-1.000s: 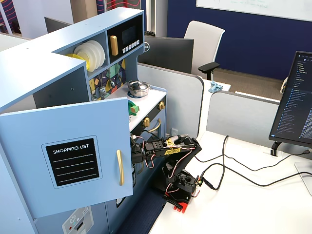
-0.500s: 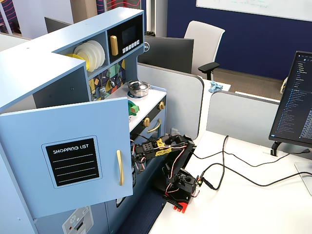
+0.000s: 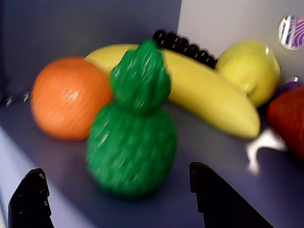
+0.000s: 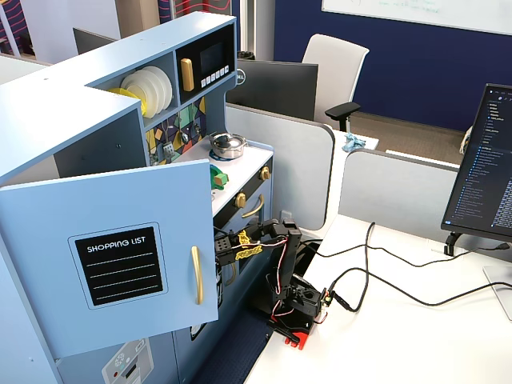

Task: Pick up the green pineapple from the left cabinet and place it in the green recipient

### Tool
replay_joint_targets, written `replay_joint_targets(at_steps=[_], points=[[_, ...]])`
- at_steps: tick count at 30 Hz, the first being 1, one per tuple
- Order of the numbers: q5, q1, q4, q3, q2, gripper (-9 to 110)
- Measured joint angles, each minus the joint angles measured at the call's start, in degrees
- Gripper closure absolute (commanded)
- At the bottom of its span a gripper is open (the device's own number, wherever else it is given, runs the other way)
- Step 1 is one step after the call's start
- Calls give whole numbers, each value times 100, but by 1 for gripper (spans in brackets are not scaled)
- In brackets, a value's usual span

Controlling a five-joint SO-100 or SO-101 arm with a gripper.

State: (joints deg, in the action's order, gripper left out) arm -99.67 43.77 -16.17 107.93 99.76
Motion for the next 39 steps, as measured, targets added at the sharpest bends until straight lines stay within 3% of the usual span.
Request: replay_joint_targets(at_steps=[39], points=[[721,-62,-220,-1081,-1318,71]])
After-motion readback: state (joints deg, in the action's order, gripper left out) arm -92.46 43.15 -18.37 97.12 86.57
